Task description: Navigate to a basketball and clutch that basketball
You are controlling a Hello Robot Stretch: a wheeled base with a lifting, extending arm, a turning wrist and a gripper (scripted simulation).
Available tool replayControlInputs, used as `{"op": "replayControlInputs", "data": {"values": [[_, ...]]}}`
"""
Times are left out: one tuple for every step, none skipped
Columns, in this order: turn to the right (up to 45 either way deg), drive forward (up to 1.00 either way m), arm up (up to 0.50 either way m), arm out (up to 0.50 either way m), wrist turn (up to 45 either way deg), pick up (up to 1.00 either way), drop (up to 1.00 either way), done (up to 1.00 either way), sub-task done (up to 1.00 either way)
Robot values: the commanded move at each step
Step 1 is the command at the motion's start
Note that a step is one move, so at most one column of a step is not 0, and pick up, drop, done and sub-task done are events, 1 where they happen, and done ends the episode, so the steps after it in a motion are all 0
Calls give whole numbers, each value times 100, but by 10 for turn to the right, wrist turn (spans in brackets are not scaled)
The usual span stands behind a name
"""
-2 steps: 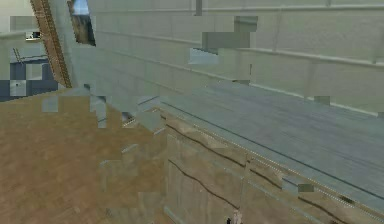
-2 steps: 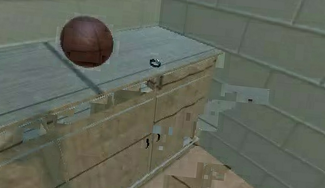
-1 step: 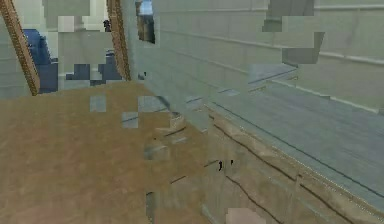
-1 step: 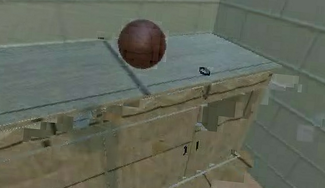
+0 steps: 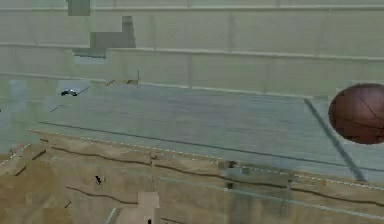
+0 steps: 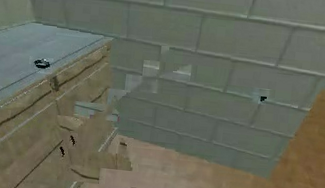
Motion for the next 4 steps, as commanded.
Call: {"op": "replayControlInputs", "data": {"values": [[450, 0, 0, 0, 0, 0, 0, 0, 0], [60, 0, 0, 0, 0, 0, 0, 0, 0], [0, 30, 0, 0, 0, 0, 0, 0, 0], [-450, 0, 0, 0, 0, 0, 0, 0, 0]]}}
